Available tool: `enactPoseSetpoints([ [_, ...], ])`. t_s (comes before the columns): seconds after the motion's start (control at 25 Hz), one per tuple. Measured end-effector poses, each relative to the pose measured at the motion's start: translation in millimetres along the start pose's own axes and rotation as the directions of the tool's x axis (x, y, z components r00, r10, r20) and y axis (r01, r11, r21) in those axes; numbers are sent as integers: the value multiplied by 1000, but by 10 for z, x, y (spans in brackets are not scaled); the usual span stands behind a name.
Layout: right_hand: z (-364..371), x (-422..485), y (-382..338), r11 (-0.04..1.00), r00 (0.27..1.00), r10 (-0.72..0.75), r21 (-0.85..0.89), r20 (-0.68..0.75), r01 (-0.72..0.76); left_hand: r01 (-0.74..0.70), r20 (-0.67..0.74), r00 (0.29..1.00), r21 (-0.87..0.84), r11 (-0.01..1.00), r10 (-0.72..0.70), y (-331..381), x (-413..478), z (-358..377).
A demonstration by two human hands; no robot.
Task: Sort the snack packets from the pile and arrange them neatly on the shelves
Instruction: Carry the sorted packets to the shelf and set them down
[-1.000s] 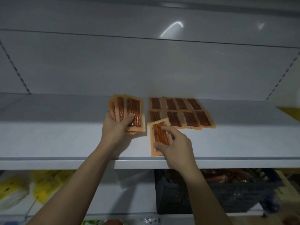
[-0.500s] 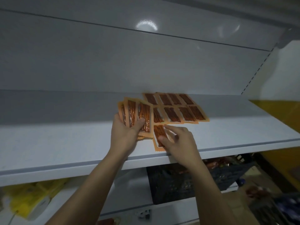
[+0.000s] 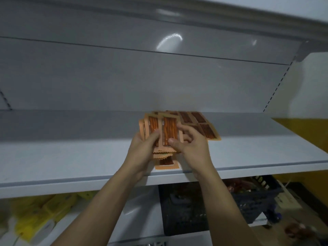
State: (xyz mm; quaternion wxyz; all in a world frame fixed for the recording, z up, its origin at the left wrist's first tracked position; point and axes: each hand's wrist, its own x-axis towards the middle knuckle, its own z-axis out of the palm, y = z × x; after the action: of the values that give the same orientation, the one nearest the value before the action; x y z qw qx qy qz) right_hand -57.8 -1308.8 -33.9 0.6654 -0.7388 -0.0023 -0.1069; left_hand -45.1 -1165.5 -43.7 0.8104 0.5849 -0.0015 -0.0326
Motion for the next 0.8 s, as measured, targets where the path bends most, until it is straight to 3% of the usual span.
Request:
enactPoseSetpoints([
  [0.08,-293,16,53,999,998,16,-36,-68,-18,22,-62,998,76,997,-18,-18,-6,92],
  [0.16,-549,23,163,975,994,56,-207,-97,-75,5,-151,988,148,989,18,-44,-4,133],
  [0.36,-702,37,360,881,997,68,-470,31,-45,-42,-255,963,171,984,86,-112,-43,262],
  [0.52,-683,90,466,632,996,24,-774,82,48,-58,-310,943,199,978,119,-187,-102,397],
  [0.6,-718,79,501,559,996,-16,-825,90,84,-60,-337,932,213,975,131,-208,-115,424],
  [0.68,-779,44,481,694,993,-98,-710,71,119,-50,-354,926,229,972,131,-231,-134,487],
  [0.8,-833,58,330,956,989,-78,-272,128,111,-53,-345,927,263,963,146,-281,-156,623],
])
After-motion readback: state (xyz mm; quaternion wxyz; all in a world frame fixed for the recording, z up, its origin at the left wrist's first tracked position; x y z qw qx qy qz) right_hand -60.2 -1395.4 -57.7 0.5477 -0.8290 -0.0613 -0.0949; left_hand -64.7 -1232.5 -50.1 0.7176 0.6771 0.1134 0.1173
